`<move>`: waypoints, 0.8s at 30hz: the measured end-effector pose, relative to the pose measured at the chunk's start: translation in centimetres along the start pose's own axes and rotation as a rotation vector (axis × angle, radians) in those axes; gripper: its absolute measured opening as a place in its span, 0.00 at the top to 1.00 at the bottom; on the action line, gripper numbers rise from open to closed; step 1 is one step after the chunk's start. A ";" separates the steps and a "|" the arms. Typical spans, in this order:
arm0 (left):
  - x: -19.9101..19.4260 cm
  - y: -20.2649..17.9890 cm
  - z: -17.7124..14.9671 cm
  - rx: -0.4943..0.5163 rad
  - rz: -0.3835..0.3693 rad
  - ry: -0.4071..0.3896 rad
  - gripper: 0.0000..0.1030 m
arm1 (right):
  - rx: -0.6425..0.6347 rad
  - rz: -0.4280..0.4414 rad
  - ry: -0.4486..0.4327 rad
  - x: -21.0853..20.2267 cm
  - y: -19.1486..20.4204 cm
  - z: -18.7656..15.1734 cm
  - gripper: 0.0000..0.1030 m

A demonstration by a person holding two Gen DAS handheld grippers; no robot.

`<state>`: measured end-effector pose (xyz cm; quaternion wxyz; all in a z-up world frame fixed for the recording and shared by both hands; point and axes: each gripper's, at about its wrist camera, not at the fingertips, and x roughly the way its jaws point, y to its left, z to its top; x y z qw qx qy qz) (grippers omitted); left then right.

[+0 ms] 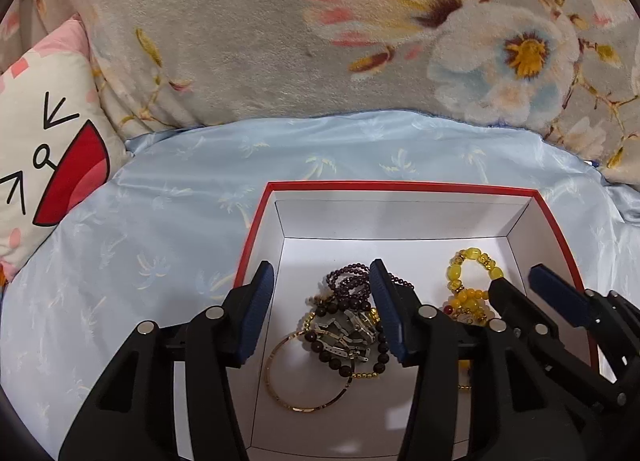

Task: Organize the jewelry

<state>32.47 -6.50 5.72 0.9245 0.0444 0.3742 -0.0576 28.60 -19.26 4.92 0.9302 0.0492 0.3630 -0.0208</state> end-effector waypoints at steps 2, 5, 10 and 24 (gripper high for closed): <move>-0.3 0.1 -0.1 -0.002 0.001 0.002 0.54 | 0.005 -0.016 -0.007 -0.5 -0.2 0.0 0.58; -1.0 0.2 -0.3 -0.004 0.003 0.000 0.54 | 0.007 -0.031 -0.018 -1.3 -0.3 -0.1 0.53; -2.6 0.2 -0.8 -0.001 0.008 -0.011 0.54 | 0.003 -0.058 -0.035 -3.1 -0.2 -0.5 0.50; -7.2 0.4 -4.1 -0.019 0.015 -0.016 0.40 | 0.044 -0.103 -0.043 -7.9 -0.7 -3.6 0.39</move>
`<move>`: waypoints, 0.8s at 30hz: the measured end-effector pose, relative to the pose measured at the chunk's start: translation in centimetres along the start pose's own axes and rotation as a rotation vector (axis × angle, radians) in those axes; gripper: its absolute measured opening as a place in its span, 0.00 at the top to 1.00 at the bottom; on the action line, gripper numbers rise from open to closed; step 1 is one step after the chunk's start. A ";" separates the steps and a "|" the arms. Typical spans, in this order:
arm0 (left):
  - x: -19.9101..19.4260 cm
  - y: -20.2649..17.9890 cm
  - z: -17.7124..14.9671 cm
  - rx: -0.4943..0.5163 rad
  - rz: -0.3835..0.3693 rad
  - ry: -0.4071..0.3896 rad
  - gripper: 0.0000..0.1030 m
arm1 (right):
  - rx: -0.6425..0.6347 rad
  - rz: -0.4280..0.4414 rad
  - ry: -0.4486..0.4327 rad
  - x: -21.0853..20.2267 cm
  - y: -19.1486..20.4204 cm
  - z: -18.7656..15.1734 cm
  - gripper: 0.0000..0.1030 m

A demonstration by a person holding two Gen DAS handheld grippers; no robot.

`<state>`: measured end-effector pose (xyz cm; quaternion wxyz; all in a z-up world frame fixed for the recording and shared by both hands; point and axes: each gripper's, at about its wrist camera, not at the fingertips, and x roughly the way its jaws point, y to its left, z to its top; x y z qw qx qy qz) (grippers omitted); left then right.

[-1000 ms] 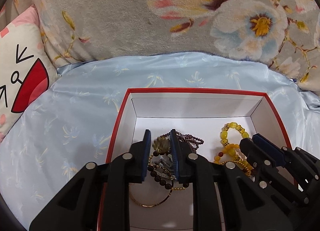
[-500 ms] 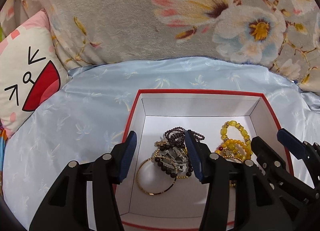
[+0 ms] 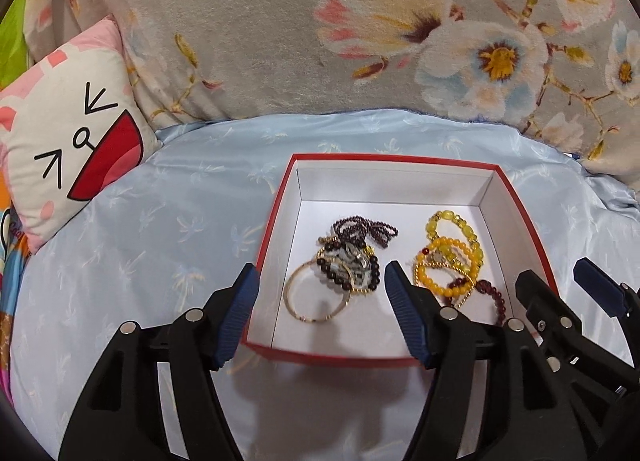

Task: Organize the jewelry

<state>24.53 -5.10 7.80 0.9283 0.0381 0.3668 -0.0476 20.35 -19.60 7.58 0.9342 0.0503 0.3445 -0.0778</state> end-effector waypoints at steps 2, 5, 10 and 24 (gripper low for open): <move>-0.6 -0.1 -0.6 0.005 0.003 -0.003 0.39 | -0.001 -0.007 -0.003 -0.6 -0.1 -0.6 0.38; -1.3 0.0 -1.7 0.003 0.014 -0.006 0.33 | -0.002 -0.023 -0.007 -1.3 -0.2 -1.5 0.36; -2.1 0.6 -3.1 -0.013 0.039 -0.015 0.22 | 0.006 -0.042 -0.015 -2.3 -0.5 -2.9 0.28; -2.8 1.0 -5.7 -0.025 0.056 0.001 0.14 | 0.033 -0.042 -0.002 -3.2 -1.1 -5.6 0.23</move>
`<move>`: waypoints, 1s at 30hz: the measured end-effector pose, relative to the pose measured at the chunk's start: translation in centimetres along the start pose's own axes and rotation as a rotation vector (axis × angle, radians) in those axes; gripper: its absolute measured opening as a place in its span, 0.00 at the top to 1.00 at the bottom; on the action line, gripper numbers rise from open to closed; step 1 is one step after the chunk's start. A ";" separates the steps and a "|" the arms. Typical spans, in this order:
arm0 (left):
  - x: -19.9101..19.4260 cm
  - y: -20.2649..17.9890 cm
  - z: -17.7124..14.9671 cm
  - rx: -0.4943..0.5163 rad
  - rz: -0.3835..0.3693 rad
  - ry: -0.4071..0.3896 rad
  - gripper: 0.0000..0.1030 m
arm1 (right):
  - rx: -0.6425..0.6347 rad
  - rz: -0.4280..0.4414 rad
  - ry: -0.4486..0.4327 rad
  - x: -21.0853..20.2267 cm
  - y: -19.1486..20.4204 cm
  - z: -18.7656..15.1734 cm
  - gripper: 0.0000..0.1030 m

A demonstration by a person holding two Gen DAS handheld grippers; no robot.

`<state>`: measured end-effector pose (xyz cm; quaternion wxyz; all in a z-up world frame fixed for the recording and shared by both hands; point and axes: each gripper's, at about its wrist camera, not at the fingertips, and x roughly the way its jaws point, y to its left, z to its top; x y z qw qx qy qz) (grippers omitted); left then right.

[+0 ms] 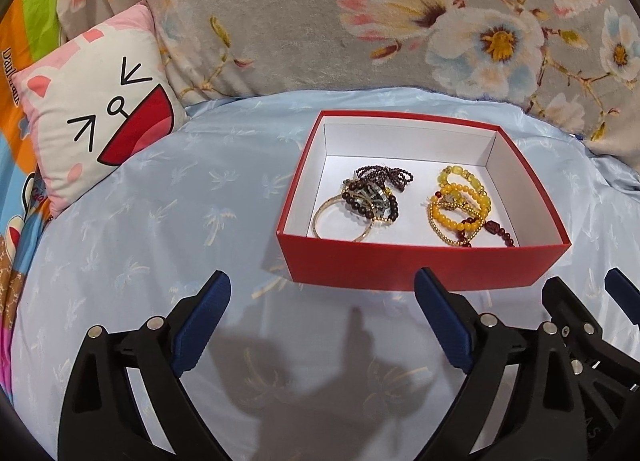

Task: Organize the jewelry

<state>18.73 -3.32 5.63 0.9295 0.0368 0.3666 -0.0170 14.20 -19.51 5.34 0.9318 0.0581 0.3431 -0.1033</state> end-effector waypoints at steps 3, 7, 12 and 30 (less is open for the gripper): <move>-0.1 0.0 -0.5 -0.007 -0.001 0.003 0.14 | -0.002 -0.005 -0.001 -0.2 0.0 -0.5 0.23; -0.4 0.0 -1.0 -0.011 0.002 0.005 0.13 | -0.002 -0.011 -0.009 -0.5 -0.1 -1.0 0.22; -0.7 0.1 -1.8 -0.027 0.004 -0.019 0.13 | 0.002 -0.019 -0.026 -0.8 -0.3 -1.8 0.20; 0.3 -0.4 -3.8 -0.019 0.020 -0.068 0.13 | -0.016 -0.032 -0.041 0.3 -0.7 -3.7 0.19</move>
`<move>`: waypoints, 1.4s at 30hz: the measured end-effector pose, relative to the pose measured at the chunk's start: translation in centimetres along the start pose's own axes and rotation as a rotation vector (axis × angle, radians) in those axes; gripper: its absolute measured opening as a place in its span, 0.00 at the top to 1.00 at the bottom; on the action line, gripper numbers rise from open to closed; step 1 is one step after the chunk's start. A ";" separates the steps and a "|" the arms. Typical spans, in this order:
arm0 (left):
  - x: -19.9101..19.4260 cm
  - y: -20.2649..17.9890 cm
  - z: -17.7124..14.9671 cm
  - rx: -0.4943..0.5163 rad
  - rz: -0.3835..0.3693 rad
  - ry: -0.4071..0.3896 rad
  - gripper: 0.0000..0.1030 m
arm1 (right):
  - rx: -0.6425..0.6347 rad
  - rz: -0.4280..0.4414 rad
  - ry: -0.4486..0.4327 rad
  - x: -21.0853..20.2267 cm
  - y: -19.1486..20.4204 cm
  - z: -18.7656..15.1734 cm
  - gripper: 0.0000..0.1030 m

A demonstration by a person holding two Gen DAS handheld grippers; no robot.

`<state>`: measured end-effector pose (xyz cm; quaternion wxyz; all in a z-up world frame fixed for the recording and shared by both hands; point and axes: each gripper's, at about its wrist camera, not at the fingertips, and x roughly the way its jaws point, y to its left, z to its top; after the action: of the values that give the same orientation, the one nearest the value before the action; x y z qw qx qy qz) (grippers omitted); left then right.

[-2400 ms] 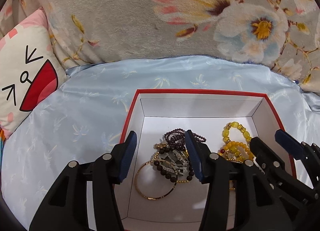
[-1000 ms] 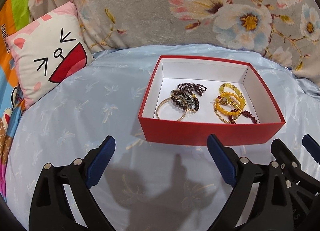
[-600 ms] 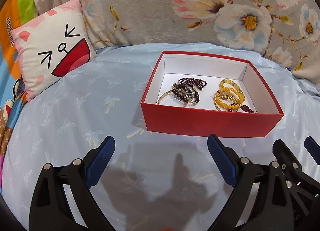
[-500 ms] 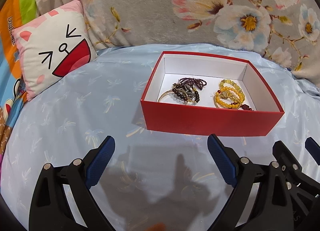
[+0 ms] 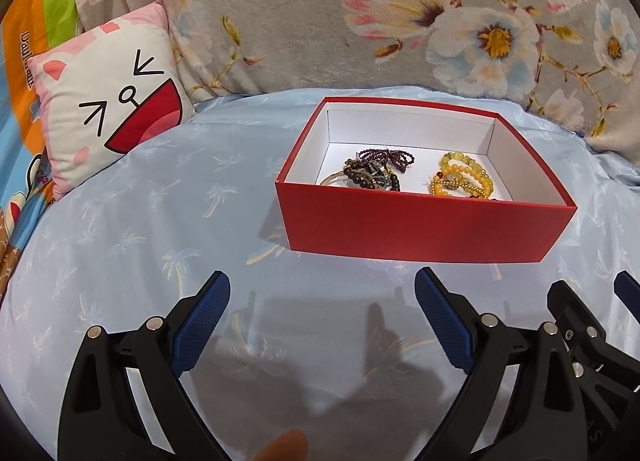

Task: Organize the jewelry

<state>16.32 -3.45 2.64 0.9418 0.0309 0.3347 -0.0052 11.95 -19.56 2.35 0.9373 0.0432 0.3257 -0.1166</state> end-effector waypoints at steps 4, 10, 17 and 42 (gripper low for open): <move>0.2 -0.1 0.0 0.000 -0.003 0.009 0.14 | -0.001 -0.002 0.006 0.2 0.1 0.1 0.19; -0.1 -0.2 0.0 0.004 0.010 -0.013 0.14 | 0.004 -0.002 0.009 0.3 0.0 0.1 0.19; -0.3 -0.2 0.0 0.008 0.019 -0.021 0.14 | 0.006 -0.003 0.009 0.4 -0.2 0.1 0.19; -0.2 -0.2 -0.1 0.016 0.033 -0.016 0.15 | 0.004 -0.002 0.006 0.4 -0.1 0.0 0.19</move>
<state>16.05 -3.68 2.67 0.9442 0.0440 0.3265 0.0075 12.20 -19.74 2.13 0.9360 0.0451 0.3284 -0.1183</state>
